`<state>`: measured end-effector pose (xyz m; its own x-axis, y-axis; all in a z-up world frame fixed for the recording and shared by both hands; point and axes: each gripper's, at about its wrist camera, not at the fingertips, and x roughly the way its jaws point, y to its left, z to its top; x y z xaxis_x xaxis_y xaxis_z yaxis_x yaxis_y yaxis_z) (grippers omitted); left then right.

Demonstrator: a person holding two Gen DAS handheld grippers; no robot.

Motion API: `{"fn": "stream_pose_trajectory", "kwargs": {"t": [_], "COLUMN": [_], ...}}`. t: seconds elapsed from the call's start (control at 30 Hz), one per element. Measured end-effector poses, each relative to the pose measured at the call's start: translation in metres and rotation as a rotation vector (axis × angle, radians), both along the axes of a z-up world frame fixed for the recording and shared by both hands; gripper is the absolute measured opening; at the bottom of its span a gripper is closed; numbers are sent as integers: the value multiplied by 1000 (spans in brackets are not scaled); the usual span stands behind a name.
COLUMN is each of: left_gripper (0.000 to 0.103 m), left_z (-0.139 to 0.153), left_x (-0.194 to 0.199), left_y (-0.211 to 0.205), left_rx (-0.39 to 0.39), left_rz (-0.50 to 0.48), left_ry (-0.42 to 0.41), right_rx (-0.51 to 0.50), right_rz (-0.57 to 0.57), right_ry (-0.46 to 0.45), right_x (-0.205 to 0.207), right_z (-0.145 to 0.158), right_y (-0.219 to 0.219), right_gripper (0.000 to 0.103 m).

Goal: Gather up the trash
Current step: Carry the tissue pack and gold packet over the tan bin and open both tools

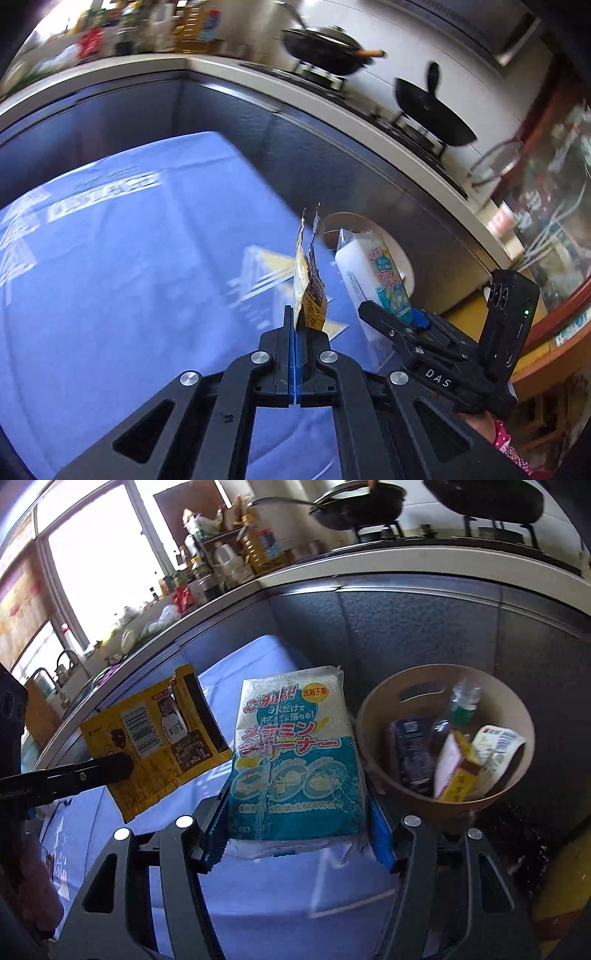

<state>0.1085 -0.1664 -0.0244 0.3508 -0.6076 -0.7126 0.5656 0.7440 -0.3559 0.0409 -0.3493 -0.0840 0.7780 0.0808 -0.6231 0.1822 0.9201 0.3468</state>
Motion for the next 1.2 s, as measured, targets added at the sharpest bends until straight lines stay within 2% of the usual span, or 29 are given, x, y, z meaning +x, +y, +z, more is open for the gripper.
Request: {"fn": "stream_pose_trajectory", "kwargs": {"t": [0.27, 0.43, 0.5, 0.53, 0.57, 0.6, 0.7, 0.77, 0.97, 1.2], "left_gripper": [0, 0, 1, 4, 22, 27, 30, 32, 33, 33], "left_z": [0, -15, -23, -29, -36, -43, -46, -40, -27, -27], "left_x": [21, 39, 46, 49, 54, 59, 69, 69, 56, 35], "left_y": [-135, -181, -195, -200, -207, -210, -202, -188, -154, -109], "left_rx": [59, 107, 124, 135, 160, 193, 193, 177, 206, 228], "left_rz": [-158, -191, -197, -205, -209, -187, -159, -141, -84, -14], "left_ry": [-52, -71, -81, -75, -66, -61, -31, -58, -152, -157], "right_rx": [42, 62, 61, 63, 62, 56, 81, 85, 154, 197], "right_rz": [-210, -240, -227, -212, -208, -225, -240, -252, -270, -286], "right_ry": [14, 28, 37, 44, 59, 83, 57, 38, -3, -36], "right_x": [-5, 8, 20, 27, 32, 37, 30, 21, -12, -50], "right_z": [-16, -27, -33, -38, -41, -45, -46, -44, -40, -25], "right_y": [-118, -152, -158, -160, -162, -165, -168, -167, -145, -107], "right_gripper": [62, 62, 69, 73, 74, 75, 75, 75, 75, 76]}}
